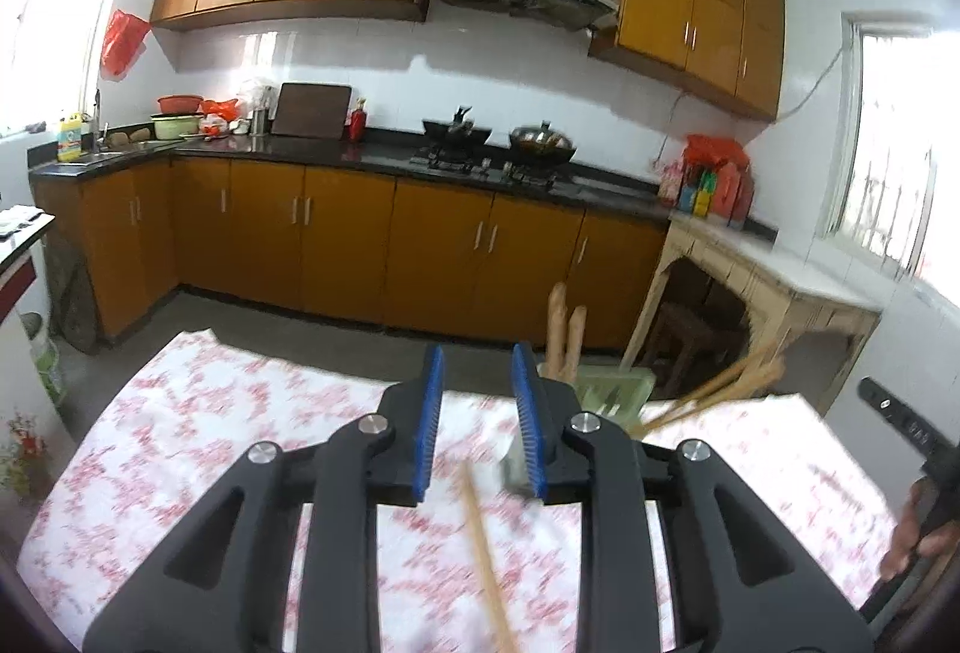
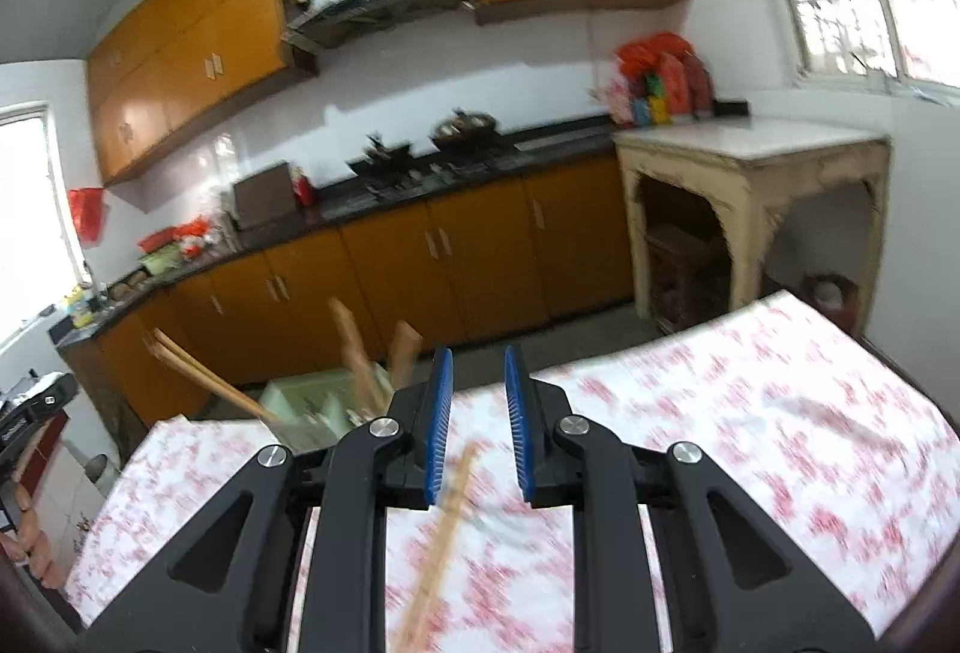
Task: Organize utensils
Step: 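Move both open tools down to the loose chopsticks on the cloth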
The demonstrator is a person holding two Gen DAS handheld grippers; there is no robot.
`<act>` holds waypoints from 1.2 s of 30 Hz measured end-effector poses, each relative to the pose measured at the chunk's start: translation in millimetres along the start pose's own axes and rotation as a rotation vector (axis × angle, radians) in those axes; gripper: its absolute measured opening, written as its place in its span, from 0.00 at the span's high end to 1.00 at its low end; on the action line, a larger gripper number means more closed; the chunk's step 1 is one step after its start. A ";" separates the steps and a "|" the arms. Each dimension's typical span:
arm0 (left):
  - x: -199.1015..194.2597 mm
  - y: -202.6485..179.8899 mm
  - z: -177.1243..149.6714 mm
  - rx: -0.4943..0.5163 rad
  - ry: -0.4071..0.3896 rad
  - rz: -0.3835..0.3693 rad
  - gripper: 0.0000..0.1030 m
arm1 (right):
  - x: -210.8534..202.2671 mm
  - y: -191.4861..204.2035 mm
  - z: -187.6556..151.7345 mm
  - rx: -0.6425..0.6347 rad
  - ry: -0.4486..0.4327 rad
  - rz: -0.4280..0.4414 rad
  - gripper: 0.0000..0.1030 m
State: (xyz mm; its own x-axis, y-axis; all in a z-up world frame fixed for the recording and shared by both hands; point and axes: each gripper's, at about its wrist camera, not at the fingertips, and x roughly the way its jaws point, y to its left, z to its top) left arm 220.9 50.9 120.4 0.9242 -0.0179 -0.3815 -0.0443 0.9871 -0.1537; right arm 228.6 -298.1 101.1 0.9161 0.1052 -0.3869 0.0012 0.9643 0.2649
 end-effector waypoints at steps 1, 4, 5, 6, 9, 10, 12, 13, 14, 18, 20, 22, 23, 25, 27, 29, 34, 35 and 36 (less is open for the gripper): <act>1.9 2.6 -7.5 0.009 0.014 0.012 0.76 | 1.6 -7.0 -5.3 0.010 0.014 -0.012 0.81; 14.1 12.0 -29.3 0.017 0.065 0.039 0.75 | 18.3 -31.6 -30.3 0.057 0.087 -0.059 0.81; 19.8 14.3 -35.5 0.017 0.080 0.048 0.75 | 22.4 -35.9 -35.6 0.065 0.106 -0.068 0.81; 26.2 17.6 -43.4 0.016 0.101 0.059 0.74 | 29.1 -40.1 -43.7 0.072 0.132 -0.075 0.81; 45.0 25.7 -63.6 -0.003 0.161 0.077 0.74 | 47.6 -42.9 -65.2 0.074 0.207 -0.076 0.81; 48.9 28.5 -69.5 -0.008 0.176 0.080 0.74 | 51.8 -41.7 -70.8 0.079 0.230 -0.066 0.81; 57.5 31.8 -81.3 -0.015 0.205 0.083 0.74 | 69.8 -35.3 -86.5 0.097 0.304 -0.024 0.81; 60.4 32.7 -85.7 -0.015 0.215 0.082 0.74 | 75.5 -32.1 -91.9 0.096 0.325 -0.012 0.81; 62.5 33.4 -90.1 -0.013 0.222 0.079 0.74 | 83.1 -25.9 -99.1 0.089 0.354 0.003 0.81; 70.4 33.0 -103.1 -0.003 0.249 0.061 0.74 | 108.8 -1.6 -121.6 0.068 0.446 0.061 0.81; 73.8 32.4 -109.3 -0.003 0.262 0.050 0.74 | 116.9 9.2 -130.5 0.060 0.475 0.079 0.81; 78.2 32.2 -114.8 -0.001 0.277 0.039 0.74 | 123.1 19.1 -139.9 0.049 0.498 0.096 0.81; 79.7 31.7 -117.3 -0.002 0.283 0.035 0.74 | 122.5 20.6 -143.7 0.043 0.503 0.101 0.81; 83.3 30.0 -122.6 -0.004 0.298 0.028 0.74 | 126.4 29.0 -148.6 0.024 0.515 0.106 0.81; 87.2 27.8 -127.9 -0.003 0.314 0.021 0.74 | 130.3 36.0 -152.2 0.003 0.526 0.102 0.82; 89.4 26.9 -132.5 -0.002 0.324 0.016 0.74 | 135.6 41.6 -155.7 -0.021 0.531 0.090 0.82; 93.0 26.9 -140.8 -0.004 0.344 0.005 0.74 | 141.6 50.1 -162.4 -0.083 0.531 0.044 0.82; 92.9 26.9 -141.4 -0.005 0.346 0.004 0.74 | 142.2 49.9 -162.7 -0.090 0.532 0.037 0.83; 93.6 27.2 -142.7 -0.007 0.351 0.001 0.74 | 142.5 49.7 -163.3 -0.096 0.533 0.030 0.84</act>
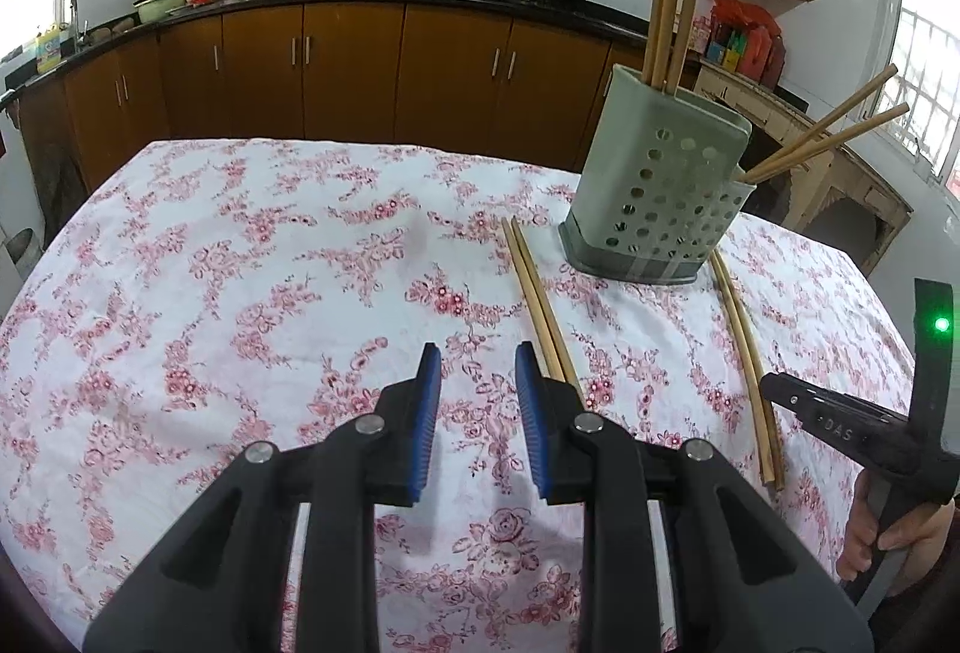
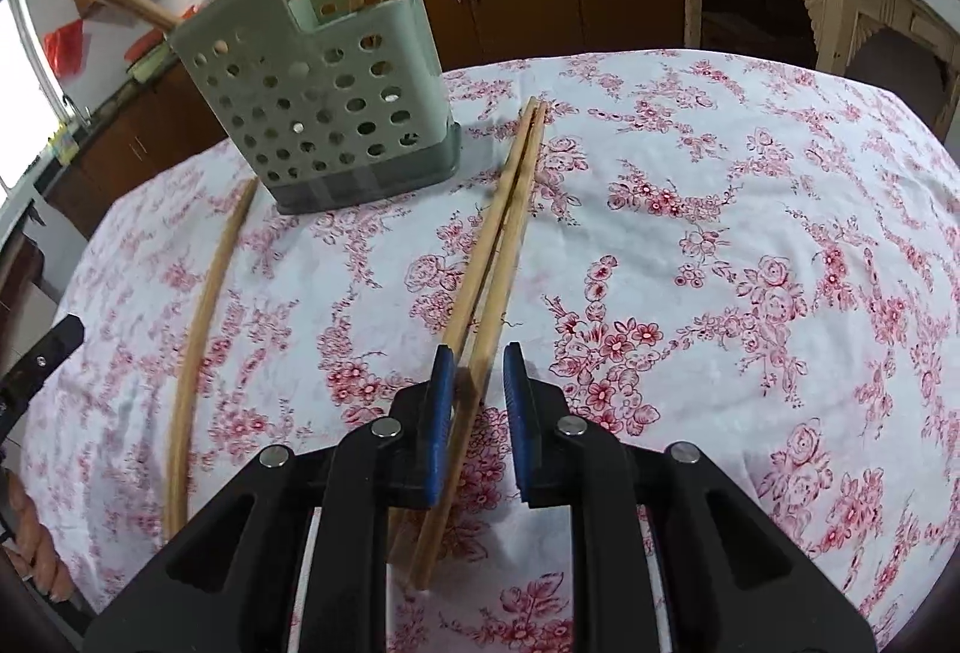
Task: Organize utensils
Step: 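Move both open tools down to the loose chopsticks on the cloth, then close the left tool on a bamboo chopstick while the right tool grasps another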
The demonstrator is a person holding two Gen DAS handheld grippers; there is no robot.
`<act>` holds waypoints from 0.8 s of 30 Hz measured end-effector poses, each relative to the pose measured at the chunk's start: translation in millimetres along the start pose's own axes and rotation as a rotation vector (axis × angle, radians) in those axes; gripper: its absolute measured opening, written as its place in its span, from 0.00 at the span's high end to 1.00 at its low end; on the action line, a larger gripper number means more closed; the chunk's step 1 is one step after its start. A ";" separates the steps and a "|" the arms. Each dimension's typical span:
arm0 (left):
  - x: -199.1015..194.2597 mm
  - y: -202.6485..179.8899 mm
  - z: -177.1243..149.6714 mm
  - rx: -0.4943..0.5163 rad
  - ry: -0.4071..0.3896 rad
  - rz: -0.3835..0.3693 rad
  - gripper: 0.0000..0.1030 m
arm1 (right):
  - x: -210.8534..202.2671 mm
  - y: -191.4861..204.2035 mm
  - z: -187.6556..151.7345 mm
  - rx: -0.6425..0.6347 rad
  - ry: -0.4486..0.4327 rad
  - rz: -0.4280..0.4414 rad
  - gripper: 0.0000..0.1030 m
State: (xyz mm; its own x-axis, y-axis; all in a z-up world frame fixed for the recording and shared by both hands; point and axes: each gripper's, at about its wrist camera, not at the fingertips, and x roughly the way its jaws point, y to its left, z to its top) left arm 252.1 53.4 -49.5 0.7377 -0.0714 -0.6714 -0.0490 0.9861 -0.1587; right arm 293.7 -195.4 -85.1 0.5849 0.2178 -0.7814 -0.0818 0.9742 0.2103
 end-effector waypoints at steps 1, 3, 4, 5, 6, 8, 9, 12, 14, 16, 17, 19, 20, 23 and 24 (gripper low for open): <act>0.8 0.2 -0.6 -0.002 0.003 -0.002 0.74 | 1.0 0.1 -0.5 -0.005 -0.001 -0.008 0.84; 2.8 -0.5 -2.4 -0.003 0.012 -0.009 0.74 | 1.0 1.8 -0.2 -0.013 -0.006 -0.018 0.84; 4.4 -1.3 -3.6 -0.004 0.018 -0.013 0.74 | 1.3 3.1 -0.2 -0.021 -0.009 -0.026 0.84; 5.9 -2.4 -4.9 -0.005 0.024 -0.020 0.74 | 1.6 4.2 -0.3 -0.026 -0.011 -0.031 0.84; 7.5 -4.0 -6.3 -0.006 0.031 -0.027 0.74 | 1.9 5.6 -0.7 -0.038 -0.015 -0.041 0.85; 9.9 -7.3 -9.3 -0.004 0.042 -0.038 0.74 | 1.8 6.7 -1.2 -0.052 -0.019 -0.057 0.89; 11.3 -9.6 -11.0 -0.002 0.049 -0.046 0.74 | 2.2 6.4 -1.5 -0.054 -0.021 -0.060 0.91; 15.6 -15.3 -15.0 0.005 0.068 -0.062 0.74 | 1.4 -0.7 -0.2 -0.051 -0.028 -0.106 0.92; 19.1 -19.1 -17.5 0.008 0.086 -0.077 0.75 | -0.1 -13.4 1.5 -0.013 -0.036 -0.149 0.93; 22.3 -22.3 -19.9 0.007 0.102 -0.092 0.75 | -2.2 -28.2 3.0 0.041 -0.039 -0.161 0.93; 24.3 -24.3 -21.1 0.009 0.110 -0.098 0.75 | -2.8 -32.7 3.5 0.056 -0.037 -0.156 0.93; 28.3 -28.9 -23.6 0.021 0.125 -0.101 0.78 | -3.7 -38.6 4.0 0.069 -0.036 -0.151 0.93; 30.8 -31.8 -25.2 0.030 0.133 -0.100 0.78 | -4.1 -38.5 3.5 0.066 -0.036 -0.152 0.93; 36.3 -37.2 -27.8 0.040 0.149 -0.091 0.81 | -4.2 -37.5 2.2 0.049 -0.042 -0.161 0.92; 38.2 -38.3 -28.3 0.040 0.153 -0.087 0.81 | -4.5 -37.2 1.8 0.047 -0.043 -0.162 0.92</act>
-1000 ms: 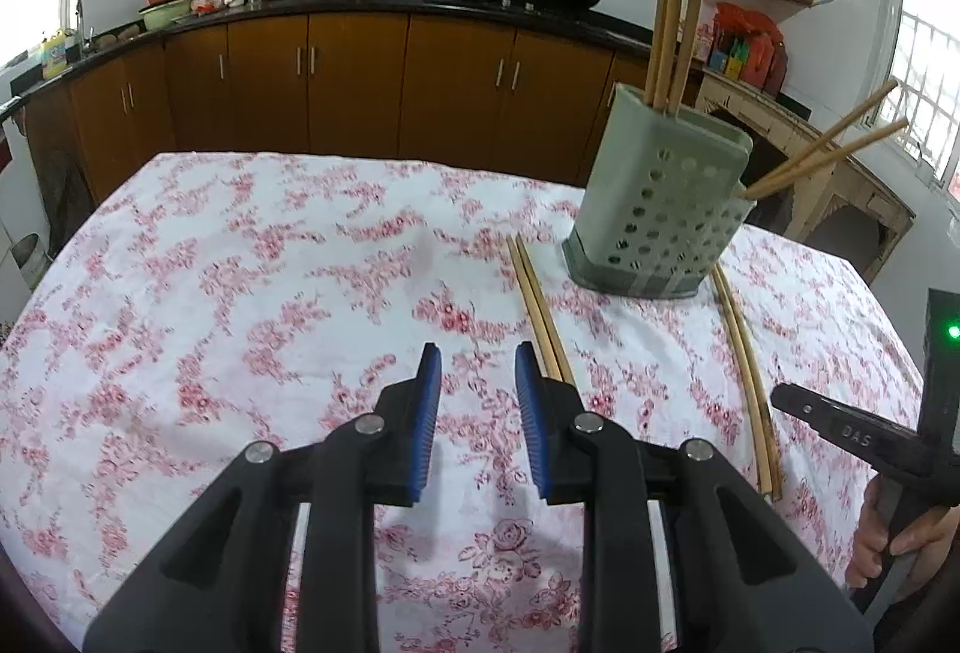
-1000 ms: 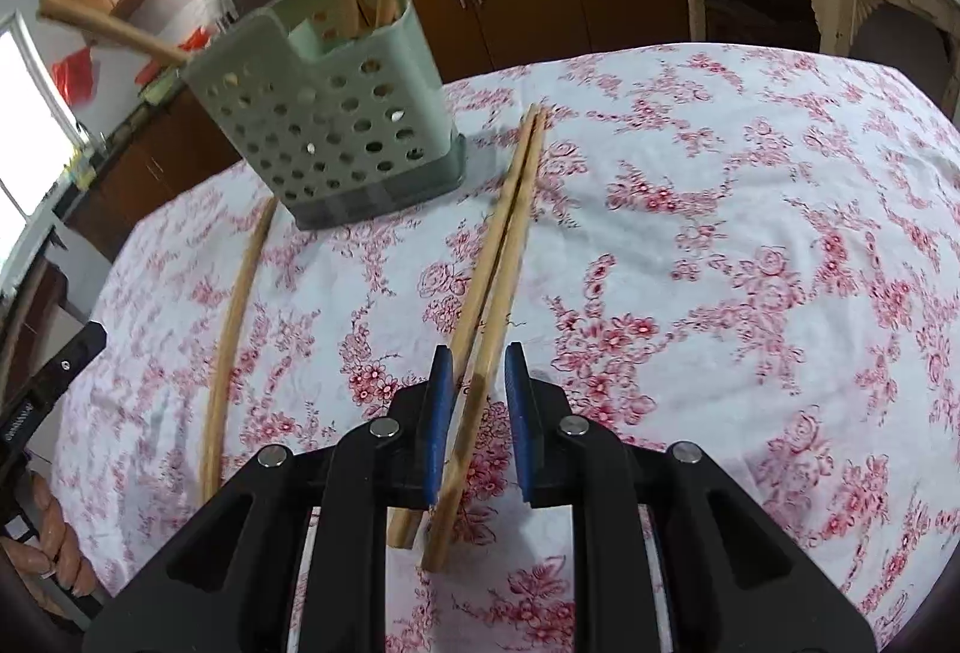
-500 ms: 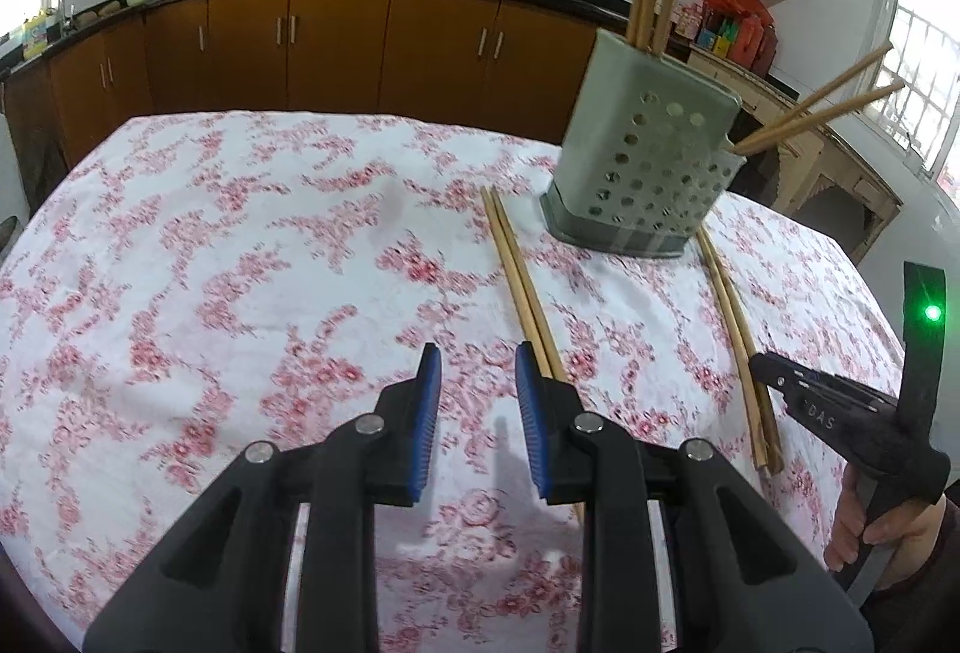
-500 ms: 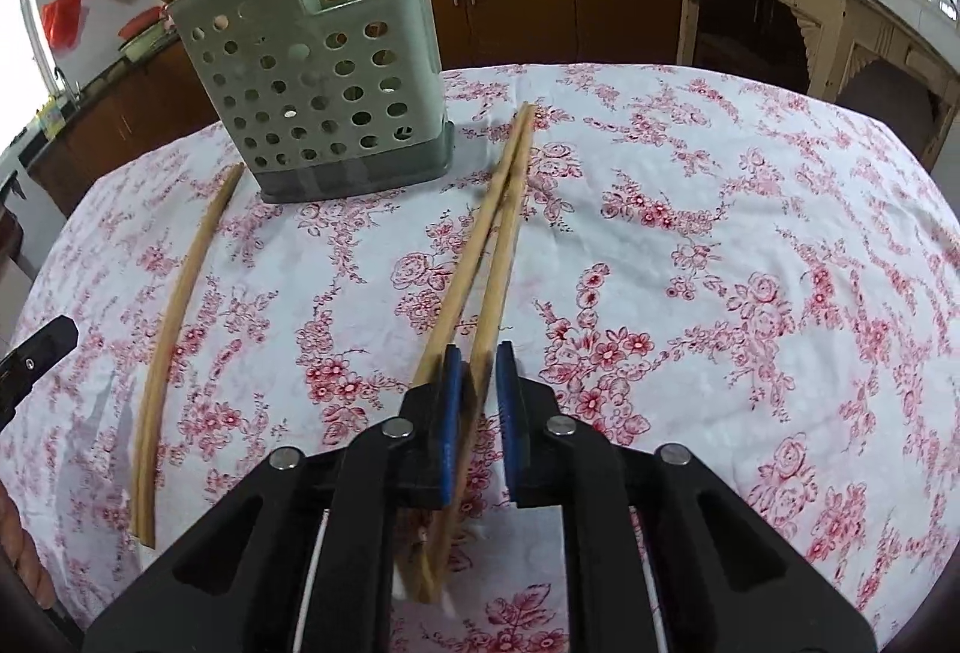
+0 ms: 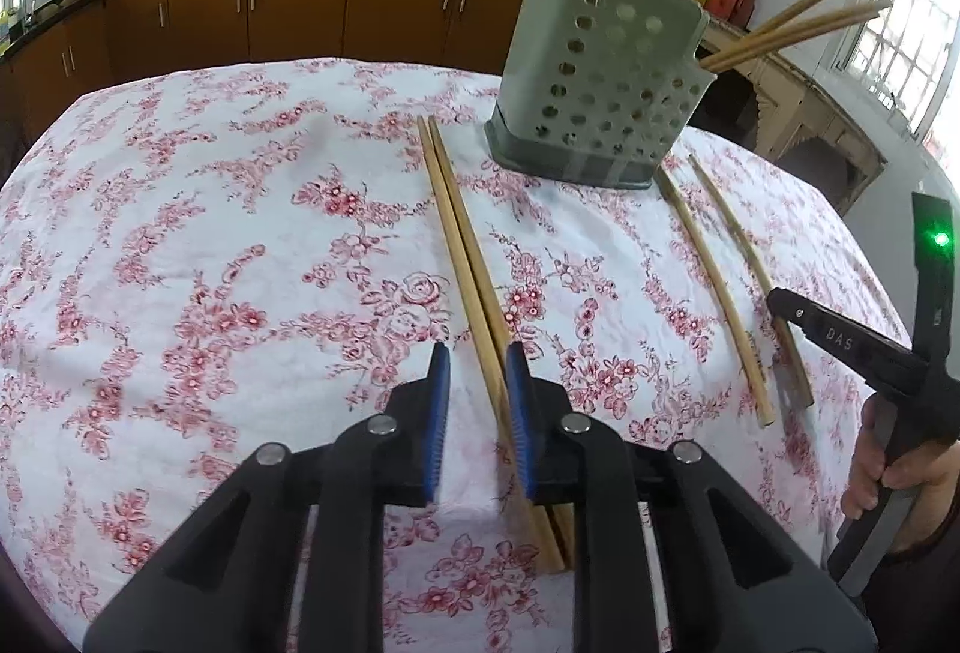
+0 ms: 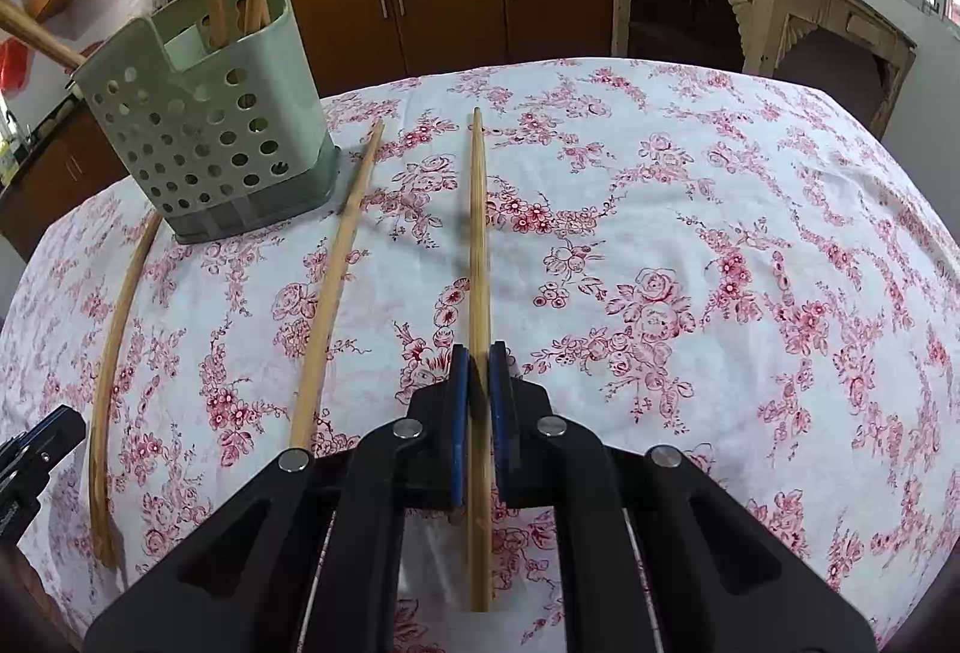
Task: Organize utensils
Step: 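Close the left tool on a bamboo chopstick while the right tool grasps another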
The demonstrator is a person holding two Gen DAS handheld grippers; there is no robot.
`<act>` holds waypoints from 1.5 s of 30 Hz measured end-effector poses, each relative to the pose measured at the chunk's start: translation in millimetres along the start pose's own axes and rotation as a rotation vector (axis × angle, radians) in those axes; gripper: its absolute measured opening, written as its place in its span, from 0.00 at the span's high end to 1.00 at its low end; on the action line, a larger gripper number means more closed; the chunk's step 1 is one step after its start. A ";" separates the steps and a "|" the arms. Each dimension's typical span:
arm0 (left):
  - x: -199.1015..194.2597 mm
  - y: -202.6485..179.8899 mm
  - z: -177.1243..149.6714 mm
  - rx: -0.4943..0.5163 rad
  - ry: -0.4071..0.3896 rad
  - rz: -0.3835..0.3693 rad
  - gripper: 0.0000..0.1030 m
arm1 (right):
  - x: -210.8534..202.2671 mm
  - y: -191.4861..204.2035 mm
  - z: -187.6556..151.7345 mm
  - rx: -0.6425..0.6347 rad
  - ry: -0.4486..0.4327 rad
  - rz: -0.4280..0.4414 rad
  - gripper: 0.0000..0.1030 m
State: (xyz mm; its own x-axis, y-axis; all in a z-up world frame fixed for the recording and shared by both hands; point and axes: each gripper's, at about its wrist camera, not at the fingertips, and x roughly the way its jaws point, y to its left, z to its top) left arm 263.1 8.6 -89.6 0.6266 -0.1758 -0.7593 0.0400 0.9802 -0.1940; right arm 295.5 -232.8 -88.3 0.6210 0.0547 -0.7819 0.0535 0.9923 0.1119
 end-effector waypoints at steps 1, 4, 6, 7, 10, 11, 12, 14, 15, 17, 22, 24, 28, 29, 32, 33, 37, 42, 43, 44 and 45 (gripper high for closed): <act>1.2 0.1 -0.3 0.000 0.003 0.003 0.81 | -0.1 -0.7 0.0 -0.001 0.000 0.001 0.92; 4.9 -1.0 0.0 0.005 0.012 0.011 0.81 | -0.2 -1.4 0.2 0.002 0.000 0.005 0.92; 6.6 -1.7 0.7 0.008 0.017 0.018 0.82 | 0.9 -1.3 -0.7 0.000 -0.001 0.004 0.92; 8.1 -1.6 1.2 0.007 0.019 0.020 0.82 | 0.9 -2.5 -0.1 -0.002 -0.002 0.003 0.92; 8.4 -0.7 1.5 0.009 0.017 0.031 0.82 | 1.2 -2.3 -1.0 -0.009 -0.005 0.000 0.92; 8.9 -0.6 2.1 0.010 0.018 0.033 0.82 | 0.9 -0.4 -1.0 -0.011 -0.006 -0.001 0.92; 8.9 -0.5 2.3 0.012 0.017 0.041 0.82 | 0.8 0.0 -0.8 -0.012 -0.007 -0.003 0.92; 9.5 -1.4 2.4 0.016 0.015 0.054 0.83 | 0.0 2.2 -1.3 -0.019 -0.010 -0.009 0.92; 10.7 -2.8 2.6 0.027 0.013 0.070 0.87 | -0.8 4.0 -2.0 -0.025 -0.011 -0.011 0.92; 12.9 -4.5 3.7 0.048 0.007 0.100 0.91 | -0.7 5.1 -2.1 -0.032 -0.014 -0.010 0.92; 18.2 18.1 17.9 0.003 -0.007 0.155 0.92 | 2.1 -11.4 3.1 0.015 -0.020 -0.025 0.92; 19.0 31.6 23.5 -0.021 -0.011 0.163 0.92 | 2.4 -17.2 4.4 0.026 -0.023 -0.029 0.93; 16.7 47.9 27.4 -0.036 -0.005 0.136 0.92 | 3.1 -19.4 5.3 0.022 -0.031 -0.026 0.92; 16.0 49.8 27.6 -0.033 -0.005 0.128 0.92 | 3.3 -18.7 5.3 0.021 -0.031 -0.026 0.92; 14.8 52.3 27.7 -0.020 -0.005 0.114 0.92 | 4.5 -19.1 6.1 0.022 -0.029 -0.019 0.92; 14.6 52.2 27.6 -0.011 -0.006 0.113 0.92 | 4.8 -19.5 6.3 0.022 -0.029 -0.017 0.92; 15.4 50.2 24.5 -0.004 -0.007 0.103 0.91 | 5.3 -20.3 6.7 0.021 -0.028 -0.017 0.92; 15.6 50.8 24.1 0.007 -0.005 0.100 0.90 | 5.1 -20.0 6.4 0.022 -0.028 -0.016 0.92; 15.7 49.7 23.8 0.021 -0.003 0.105 0.90 | 5.2 -20.0 6.4 0.022 -0.028 -0.015 0.92; 15.2 48.8 23.8 0.032 0.001 0.108 0.90 | 5.1 -19.7 6.2 0.022 -0.028 -0.016 0.92; 15.3 48.0 23.9 0.043 0.005 0.110 0.90 | 5.1 -19.6 6.3 0.022 -0.028 -0.016 0.92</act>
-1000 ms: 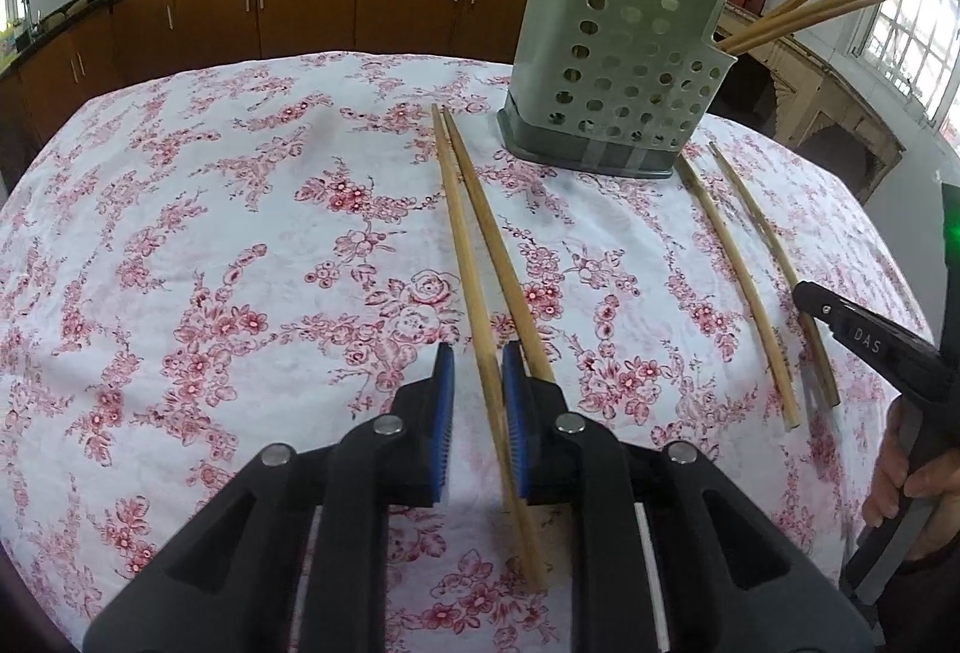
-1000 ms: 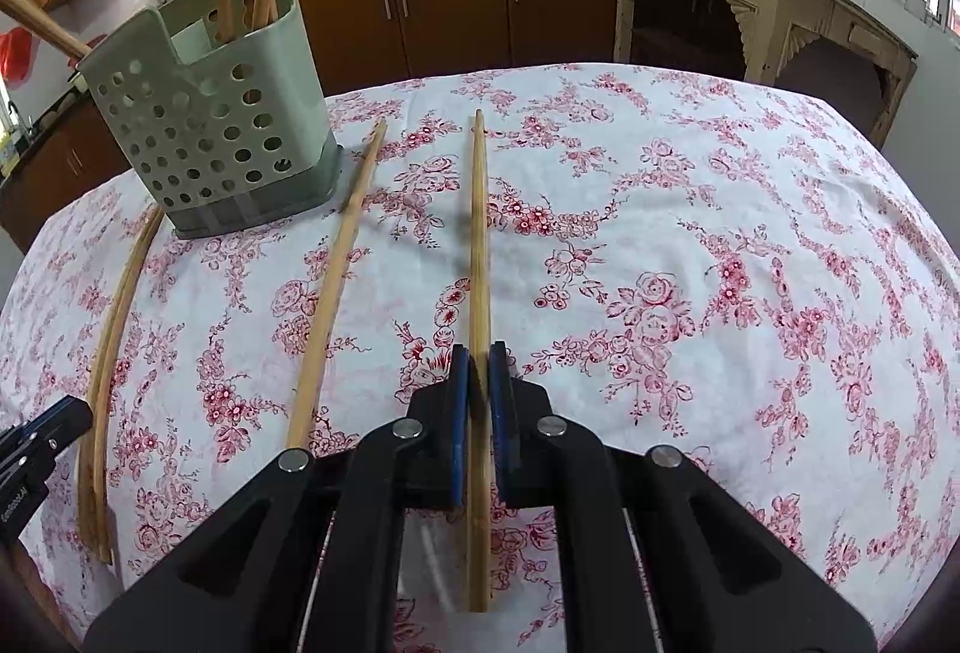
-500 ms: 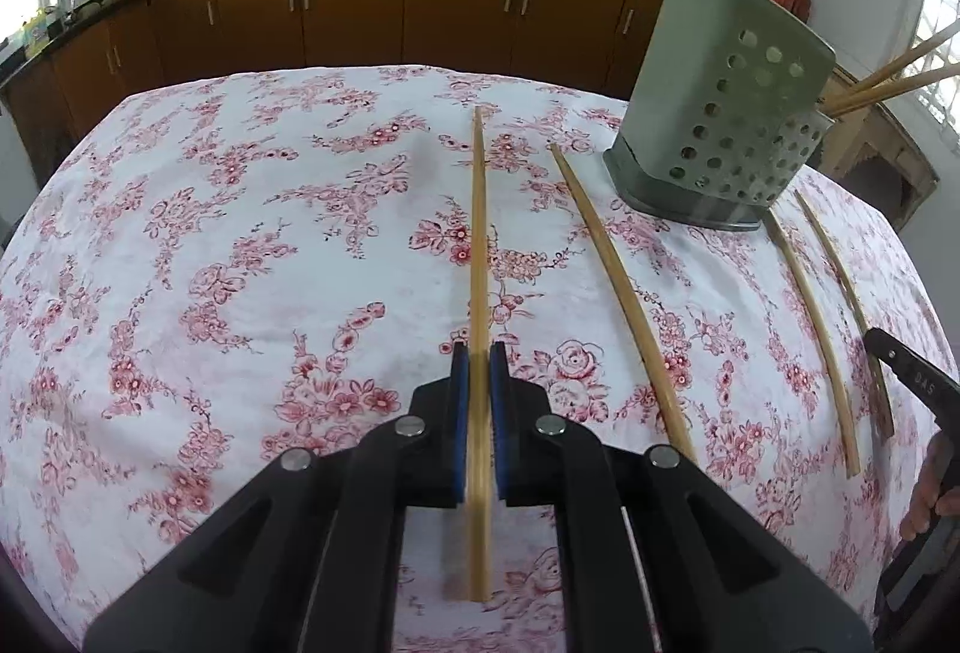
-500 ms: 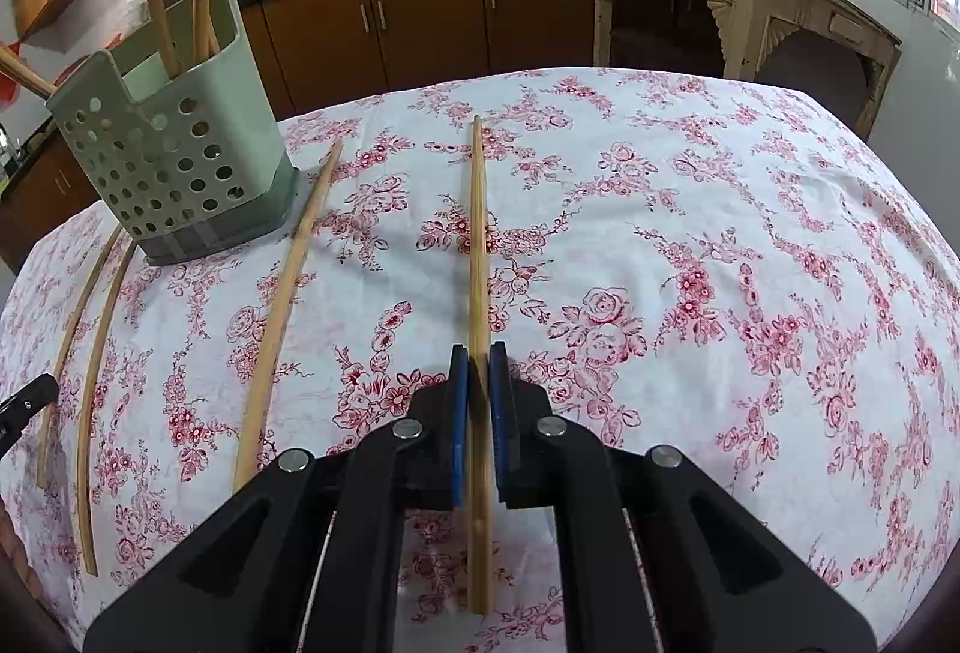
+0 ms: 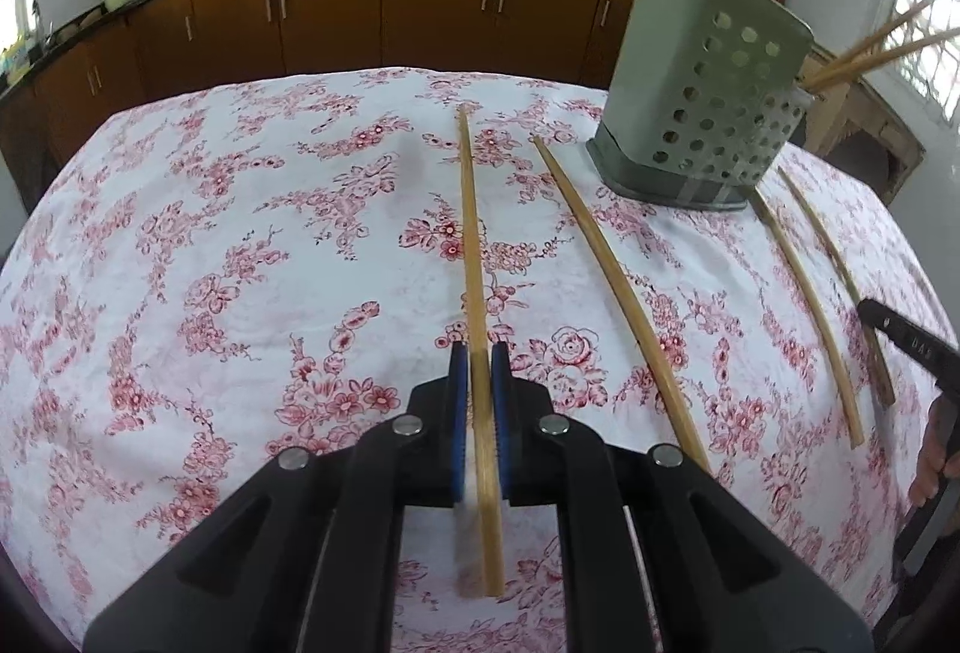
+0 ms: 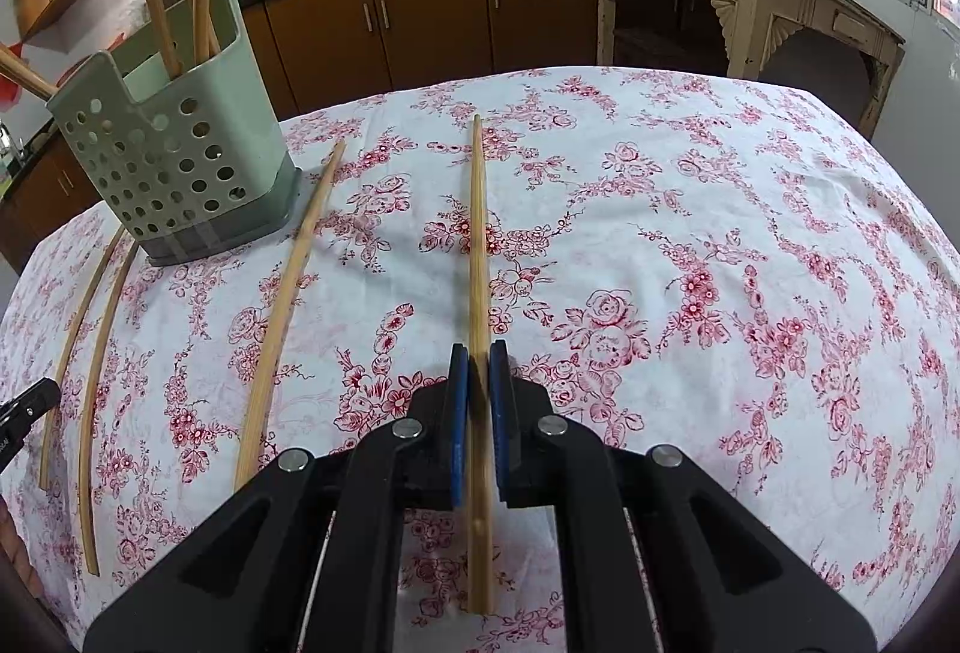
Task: Organize utensils
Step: 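Close the left tool on a bamboo chopstick while the right tool grasps another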
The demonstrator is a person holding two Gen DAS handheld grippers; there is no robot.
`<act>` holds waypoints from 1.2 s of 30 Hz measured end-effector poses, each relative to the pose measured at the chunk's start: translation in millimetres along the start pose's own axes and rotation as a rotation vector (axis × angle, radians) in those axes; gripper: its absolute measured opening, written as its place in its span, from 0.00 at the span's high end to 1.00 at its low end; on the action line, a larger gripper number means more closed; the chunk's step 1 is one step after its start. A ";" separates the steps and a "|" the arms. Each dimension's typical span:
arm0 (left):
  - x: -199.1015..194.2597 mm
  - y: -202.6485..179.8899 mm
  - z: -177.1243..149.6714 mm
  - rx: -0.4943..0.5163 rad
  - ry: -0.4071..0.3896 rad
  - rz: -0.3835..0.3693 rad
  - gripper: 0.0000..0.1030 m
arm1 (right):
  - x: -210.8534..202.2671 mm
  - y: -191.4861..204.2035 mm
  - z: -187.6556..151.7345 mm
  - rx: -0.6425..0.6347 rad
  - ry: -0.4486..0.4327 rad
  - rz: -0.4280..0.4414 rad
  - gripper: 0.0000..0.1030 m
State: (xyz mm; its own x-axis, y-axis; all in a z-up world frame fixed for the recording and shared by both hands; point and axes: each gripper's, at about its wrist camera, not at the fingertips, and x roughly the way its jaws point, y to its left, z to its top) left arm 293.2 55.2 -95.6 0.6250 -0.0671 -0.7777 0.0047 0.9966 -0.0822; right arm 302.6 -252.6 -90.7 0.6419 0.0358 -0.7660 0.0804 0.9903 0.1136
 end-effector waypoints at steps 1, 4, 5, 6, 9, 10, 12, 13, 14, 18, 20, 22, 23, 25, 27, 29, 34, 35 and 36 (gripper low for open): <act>0.0 -0.5 -0.2 0.011 0.002 0.002 0.90 | 0.3 0.1 0.2 0.000 0.000 0.000 0.92; -0.4 -4.5 -1.9 0.061 0.000 0.014 0.90 | 0.2 -0.1 0.1 0.000 0.000 0.000 0.92; -0.6 -4.8 -2.2 0.066 0.000 0.012 0.90 | 0.1 0.1 0.0 0.000 0.000 0.000 0.92; -0.4 -4.6 -2.2 0.066 0.001 0.010 0.90 | 0.1 0.2 0.0 -0.001 0.000 -0.001 0.92; -0.4 -3.9 -2.2 0.063 0.001 0.007 0.90 | 0.4 0.1 -0.1 -0.001 0.000 -0.002 0.92; -0.3 -3.8 -1.9 0.065 0.002 0.008 0.90 | 0.5 0.0 0.0 -0.001 0.000 -0.001 0.92; -0.2 -4.0 -2.0 0.069 0.002 0.014 0.90 | 0.4 0.3 -0.2 -0.001 0.000 -0.001 0.92; -0.7 -4.1 -2.1 0.070 0.002 0.015 0.90 | 0.6 0.4 -0.1 -0.002 0.000 -0.002 0.92; -0.7 -3.9 -2.4 0.070 0.002 0.015 0.90 | 0.4 0.2 -0.2 -0.001 0.000 -0.002 0.92; -0.7 -3.7 -2.3 0.067 0.002 0.011 0.90 | 0.7 0.3 -0.1 -0.001 0.000 -0.001 0.92; -0.5 -3.7 -2.1 0.068 0.003 0.013 0.90 | 0.6 0.4 -0.1 -0.001 0.000 -0.002 0.92; -0.4 -3.1 -2.2 0.068 0.003 0.012 0.90 | 0.5 0.4 0.1 -0.003 0.000 -0.003 0.92; -0.3 -3.0 -2.2 0.068 0.003 0.013 0.90 | 0.5 0.3 0.2 -0.003 0.000 -0.004 0.92; -0.3 -3.3 -2.3 0.070 0.003 0.014 0.90 | 0.0 0.3 -0.3 -0.005 0.000 -0.005 0.92; -0.3 -3.5 -2.5 0.071 0.003 0.016 0.90 | -0.5 0.4 -0.8 -0.007 0.000 -0.007 0.92; -0.3 -4.7 -2.6 0.075 0.003 0.023 0.90 | -1.6 1.4 -1.8 -0.008 -0.001 -0.008 0.92; -4.9 -4.0 -8.2 0.056 0.001 0.020 0.89 | -4.8 2.4 -5.5 -0.016 -0.001 -0.010 0.92; -6.3 -3.0 -10.0 0.049 0.001 0.013 0.89 | -5.7 2.3 -6.5 -0.017 -0.001 -0.011 0.92; -7.7 -2.5 -11.7 0.044 0.001 0.011 0.89 | -6.6 2.2 -7.8 -0.018 -0.001 -0.010 0.92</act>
State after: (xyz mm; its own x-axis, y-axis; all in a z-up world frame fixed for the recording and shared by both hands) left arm 279.3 52.7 -96.8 0.6246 -0.0564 -0.7789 0.0323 0.9984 -0.0464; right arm 292.6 -249.7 -90.3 0.6416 0.0255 -0.7666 0.0730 0.9929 0.0940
